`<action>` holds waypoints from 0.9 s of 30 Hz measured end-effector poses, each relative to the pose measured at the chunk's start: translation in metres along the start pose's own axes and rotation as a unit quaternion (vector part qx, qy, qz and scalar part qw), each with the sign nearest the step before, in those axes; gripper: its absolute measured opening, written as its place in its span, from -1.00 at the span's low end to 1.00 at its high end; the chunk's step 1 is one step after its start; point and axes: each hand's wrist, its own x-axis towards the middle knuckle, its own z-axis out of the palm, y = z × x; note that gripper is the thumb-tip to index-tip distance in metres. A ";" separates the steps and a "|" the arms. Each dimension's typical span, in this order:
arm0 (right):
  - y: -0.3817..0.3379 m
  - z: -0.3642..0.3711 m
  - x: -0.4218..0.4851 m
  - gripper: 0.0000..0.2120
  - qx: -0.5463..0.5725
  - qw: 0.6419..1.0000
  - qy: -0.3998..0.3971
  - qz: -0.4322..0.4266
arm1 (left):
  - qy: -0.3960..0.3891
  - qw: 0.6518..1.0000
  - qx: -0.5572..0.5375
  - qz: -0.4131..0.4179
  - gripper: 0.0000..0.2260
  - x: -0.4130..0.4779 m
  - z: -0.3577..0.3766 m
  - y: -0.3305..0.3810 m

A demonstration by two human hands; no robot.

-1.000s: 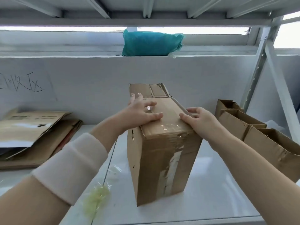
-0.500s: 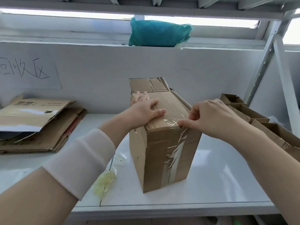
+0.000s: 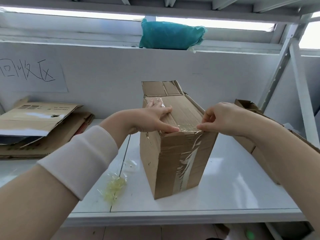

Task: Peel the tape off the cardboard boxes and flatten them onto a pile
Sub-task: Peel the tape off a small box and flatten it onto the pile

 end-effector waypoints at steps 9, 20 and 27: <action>-0.008 0.006 0.011 -0.82 0.027 0.998 0.014 -0.056 | -0.002 1.000 0.010 -0.004 -0.21 -0.001 0.000 0.000; -0.001 0.017 0.028 -0.94 0.121 0.986 0.018 -0.109 | 0.004 1.000 -0.005 -0.002 -0.24 -0.005 0.003 -0.002; -0.005 0.018 0.033 -0.92 0.075 0.992 -0.005 -0.101 | 0.006 1.000 -0.011 -0.001 -0.24 -0.004 0.005 -0.003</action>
